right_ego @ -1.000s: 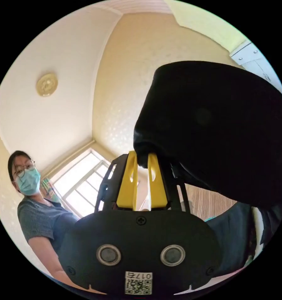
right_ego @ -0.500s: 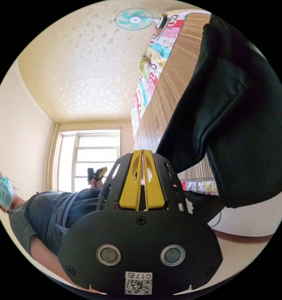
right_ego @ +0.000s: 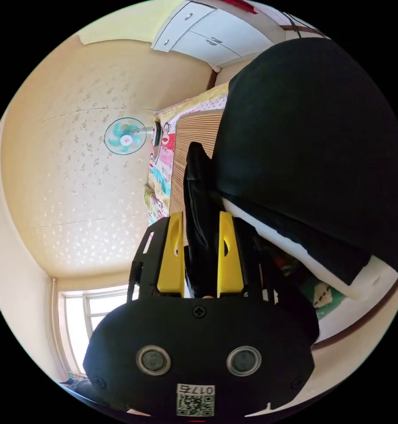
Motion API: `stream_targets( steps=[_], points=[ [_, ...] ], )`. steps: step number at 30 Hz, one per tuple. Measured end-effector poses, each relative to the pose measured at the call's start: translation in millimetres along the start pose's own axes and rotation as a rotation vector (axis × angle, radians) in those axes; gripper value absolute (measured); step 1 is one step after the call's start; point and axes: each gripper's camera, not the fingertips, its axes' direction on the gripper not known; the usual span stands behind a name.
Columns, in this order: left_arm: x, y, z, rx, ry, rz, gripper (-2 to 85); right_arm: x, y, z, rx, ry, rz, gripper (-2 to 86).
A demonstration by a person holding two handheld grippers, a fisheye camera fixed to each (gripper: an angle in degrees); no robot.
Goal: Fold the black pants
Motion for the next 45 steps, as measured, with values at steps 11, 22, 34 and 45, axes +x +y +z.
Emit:
stream_targets(
  steps=[11, 22, 34, 45],
  points=[
    [43, 8, 19, -0.083, -0.081, 0.029, -0.8, -26, 44, 46, -0.07, -0.127, -0.027, 5.0],
    [152, -48, 84, -0.143, -0.103, 0.464, 16.7, -183, 284, 7, -0.409, -0.545, -0.903, 4.5],
    [151, -42, 43, 0.036, 0.098, 0.426, 5.4, -205, 430, -78, -0.345, -0.512, -0.956, 1.4],
    [138, 49, -221, 0.456, 0.39, 0.682, 4.3, -319, 566, -132, -0.329, -0.568, -1.361, 3.2]
  ],
)
